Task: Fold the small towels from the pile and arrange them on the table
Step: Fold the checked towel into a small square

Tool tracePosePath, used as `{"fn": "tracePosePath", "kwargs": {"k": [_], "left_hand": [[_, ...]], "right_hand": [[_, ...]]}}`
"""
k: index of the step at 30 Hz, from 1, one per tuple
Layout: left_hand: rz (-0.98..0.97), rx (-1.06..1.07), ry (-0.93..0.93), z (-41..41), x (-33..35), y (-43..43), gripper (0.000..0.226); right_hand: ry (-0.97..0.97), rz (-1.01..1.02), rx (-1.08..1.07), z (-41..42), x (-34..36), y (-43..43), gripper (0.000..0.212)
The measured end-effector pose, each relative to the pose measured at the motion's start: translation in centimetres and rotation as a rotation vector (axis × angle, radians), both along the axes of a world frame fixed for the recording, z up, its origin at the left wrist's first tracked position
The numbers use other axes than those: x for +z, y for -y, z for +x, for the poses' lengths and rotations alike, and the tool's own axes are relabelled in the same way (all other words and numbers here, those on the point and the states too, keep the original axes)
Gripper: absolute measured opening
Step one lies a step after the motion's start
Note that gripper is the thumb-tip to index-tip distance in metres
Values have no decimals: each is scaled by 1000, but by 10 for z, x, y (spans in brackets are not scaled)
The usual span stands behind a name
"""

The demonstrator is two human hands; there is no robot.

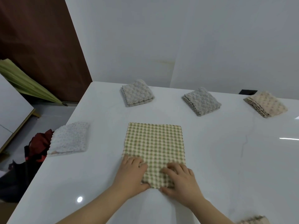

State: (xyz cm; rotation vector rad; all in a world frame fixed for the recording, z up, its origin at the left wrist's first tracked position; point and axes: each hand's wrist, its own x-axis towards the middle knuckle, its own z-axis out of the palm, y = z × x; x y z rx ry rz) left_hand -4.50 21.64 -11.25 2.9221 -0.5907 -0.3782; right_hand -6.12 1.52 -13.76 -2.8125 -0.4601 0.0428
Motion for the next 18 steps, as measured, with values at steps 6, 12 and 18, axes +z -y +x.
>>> {"fn": "tracePosePath", "kwargs": {"k": [6,12,18], "left_hand": [[137,161,-46,-8,6,35,48],[55,111,155,-18,7,23,33],[-151,217,117,-28,10,11,17]], "right_hand": [[155,10,-111,-11,-6,-15,25],[174,-4,-139,-19,-13,-17,34],[170,-80,-183,-41,-9,-14,45]]}}
